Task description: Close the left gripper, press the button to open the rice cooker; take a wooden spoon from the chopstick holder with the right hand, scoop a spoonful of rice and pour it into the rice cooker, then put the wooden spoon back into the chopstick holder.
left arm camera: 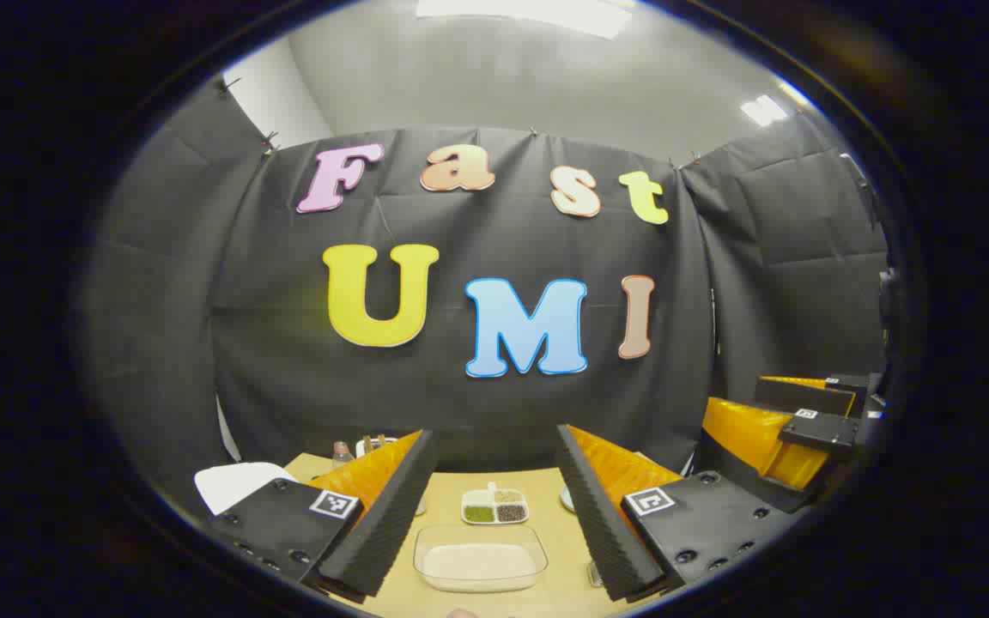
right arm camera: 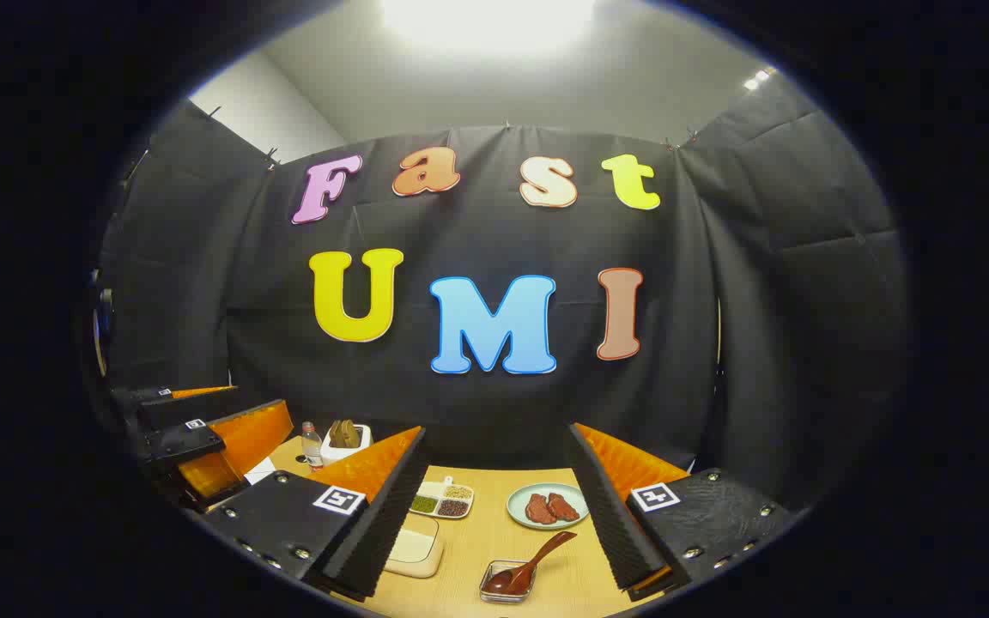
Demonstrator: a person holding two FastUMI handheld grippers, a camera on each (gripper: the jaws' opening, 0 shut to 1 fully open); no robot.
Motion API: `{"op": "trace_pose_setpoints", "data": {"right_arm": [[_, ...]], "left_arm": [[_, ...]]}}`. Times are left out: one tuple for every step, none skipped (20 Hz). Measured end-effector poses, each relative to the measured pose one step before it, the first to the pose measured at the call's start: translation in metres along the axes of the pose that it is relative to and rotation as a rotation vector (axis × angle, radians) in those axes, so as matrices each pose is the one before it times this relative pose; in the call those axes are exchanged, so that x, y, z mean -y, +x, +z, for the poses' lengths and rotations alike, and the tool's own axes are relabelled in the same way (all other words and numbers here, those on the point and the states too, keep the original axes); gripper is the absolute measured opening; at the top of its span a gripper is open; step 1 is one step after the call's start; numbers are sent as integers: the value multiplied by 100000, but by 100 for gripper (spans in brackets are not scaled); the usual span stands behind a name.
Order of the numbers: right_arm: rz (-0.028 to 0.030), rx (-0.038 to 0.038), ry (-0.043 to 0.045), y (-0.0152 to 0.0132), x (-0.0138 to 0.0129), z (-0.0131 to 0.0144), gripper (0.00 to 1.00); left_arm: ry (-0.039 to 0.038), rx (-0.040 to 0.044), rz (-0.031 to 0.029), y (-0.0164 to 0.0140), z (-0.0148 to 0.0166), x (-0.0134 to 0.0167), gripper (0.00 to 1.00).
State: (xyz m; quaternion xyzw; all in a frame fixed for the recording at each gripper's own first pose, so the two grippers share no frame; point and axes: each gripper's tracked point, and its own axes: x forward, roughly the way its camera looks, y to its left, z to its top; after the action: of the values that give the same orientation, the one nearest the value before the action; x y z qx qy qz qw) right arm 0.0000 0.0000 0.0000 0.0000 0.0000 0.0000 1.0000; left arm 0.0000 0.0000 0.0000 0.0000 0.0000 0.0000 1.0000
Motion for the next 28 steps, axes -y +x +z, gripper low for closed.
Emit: {"op": "trace_pose_setpoints", "data": {"right_arm": [[-180, -87, -501, 111, -118, -16, 97], [548, 261, -255, 67, -370, -93, 97], [-4, 430, 25, 88, -63, 74, 97], [160, 181, 125, 161, -73, 67, 97], [-163, -12, -145, 157, 2, -98, 97], [-467, -101, -77, 132, 83, 4, 97], [-271, -287, 223, 134, 55, -24, 97], [-262, -170, 395, 88, -73, -160, 94], [-133, -181, 400, 108, -28, -133, 96], [567, -285, -81, 142, -151, -119, 96], [-235, -4, -396, 166, 52, -107, 96], [-98, 123, -424, 114, 78, 26, 97], [-392, -153, -198, 171, 123, -125, 97], [-498, -291, 165, 58, 160, -47, 97], [-203, 125, 529, 4, -72, 23, 97], [-180, 316, 439, 26, -19, 69, 97], [5, 298, 76, 95, -80, -10, 97], [281, 10, -442, 109, -102, -73, 96], [198, -400, -529, 121, -124, -251, 97], [213, -378, -178, 68, -122, -102, 97], [374, -146, 167, 96, -204, -78, 97], [359, -176, 66, 50, -236, -33, 97], [348, -258, -165, 85, -123, -176, 97], [217, -342, -191, 26, -165, -134, 97], [420, -666, -51, 136, -231, -232, 97], [659, -626, 167, 78, -275, -234, 96], [732, -641, 161, 114, -333, -228, 96], [568, -412, -131, 25, -279, -142, 96]], "left_arm": [[290, 78, 514, 168, -54, -214, 97], [-215, -154, 557, 54, -23, -362, 99], [-505, -3, 326, 82, -25, -265, 99], [-158, -20, 253, 102, 45, -229, 99], [286, 423, 327, 9, 99, -295, 99], [425, 185, 133, 222, -26, -177, 99], [591, -235, 369, 262, -110, -188, 97], [668, -452, 262, 141, -203, -136, 97], [270, -200, -169, 7, -103, -80, 97], [-184, 200, -702, 41, 4, 70, 100], [-502, 610, -314, 126, 97, -10, 99], [-65, 735, 85, 167, 243, -129, 99], [221, 294, -19, -10, -61, -35, 99], [320, -340, -199, 149, -126, -30, 99], [272, -185, -516, 154, -228, -60, 99], [-153, 270, -81, 149, -133, -151, 99], [-528, 276, 562, 243, -307, -382, 97], [-792, -622, 965, 252, -330, -492, 99], [-521, -1314, 1202, 255, -646, -666, 98], [-314, -1464, 861, 235, -337, -549, 97], [28, -889, 1758, 192, -276, -838, 100], [128, -404, 1107, 173, -109, -661, 100], [41, -299, 1049, 106, -223, -728, 99], [-441, -624, 1156, 163, -85, -823, 99], [-1465, -1398, -159, 300, -431, -575, 94], [-1736, -2370, 1605, 176, -581, -935, 84], [-1087, -2710, 2482, 399, -850, -1209, 74], [-492, -2596, 2882, 239, -708, -1238, 62]]}}
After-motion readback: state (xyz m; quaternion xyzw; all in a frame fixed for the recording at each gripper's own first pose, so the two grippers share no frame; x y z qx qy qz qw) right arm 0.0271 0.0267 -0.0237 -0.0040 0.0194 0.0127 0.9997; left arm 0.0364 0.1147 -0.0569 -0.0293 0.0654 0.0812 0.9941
